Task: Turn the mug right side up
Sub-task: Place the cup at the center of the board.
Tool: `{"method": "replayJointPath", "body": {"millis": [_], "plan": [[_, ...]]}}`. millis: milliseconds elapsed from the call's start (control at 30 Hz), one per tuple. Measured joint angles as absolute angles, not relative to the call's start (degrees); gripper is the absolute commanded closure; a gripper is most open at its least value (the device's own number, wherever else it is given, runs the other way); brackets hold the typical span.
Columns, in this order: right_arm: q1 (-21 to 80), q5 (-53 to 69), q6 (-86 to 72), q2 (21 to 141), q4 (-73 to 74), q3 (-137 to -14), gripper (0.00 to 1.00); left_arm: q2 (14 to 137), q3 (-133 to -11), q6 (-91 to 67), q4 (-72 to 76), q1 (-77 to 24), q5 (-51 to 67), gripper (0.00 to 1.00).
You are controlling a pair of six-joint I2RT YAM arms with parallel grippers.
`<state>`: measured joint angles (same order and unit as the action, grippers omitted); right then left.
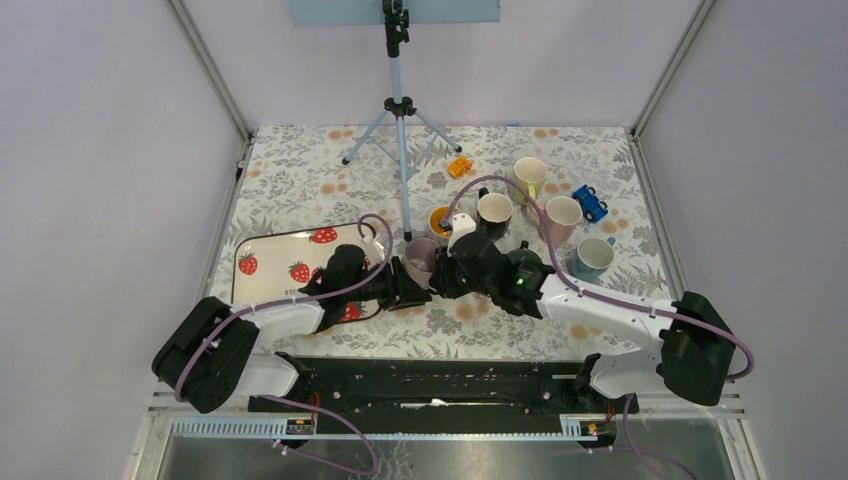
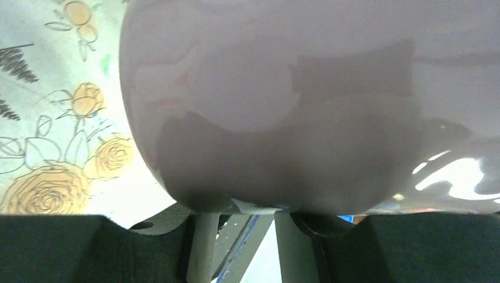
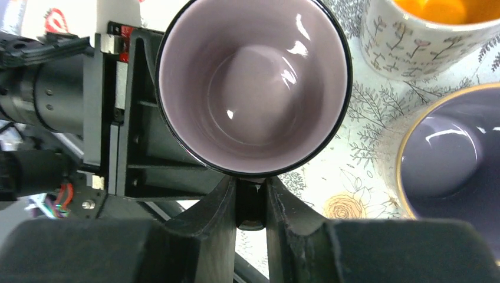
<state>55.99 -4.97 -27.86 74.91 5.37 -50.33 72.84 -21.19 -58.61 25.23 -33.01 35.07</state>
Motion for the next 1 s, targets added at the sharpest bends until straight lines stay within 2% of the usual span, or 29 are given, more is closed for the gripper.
{"method": "replayJointPath", "body": {"millis": [467,1000], "plan": [[61.14,-14.37,-26.57,80.97,5.56,-47.24,1.0,79.99,-19.62,-57.45,30.11,-33.01,34.63,0.6],[61.54,-16.38,-25.8,81.06,5.5,-45.01,1.0,82.76,-19.59,-57.41,31.62,-33.01,33.78,0.59]]}}
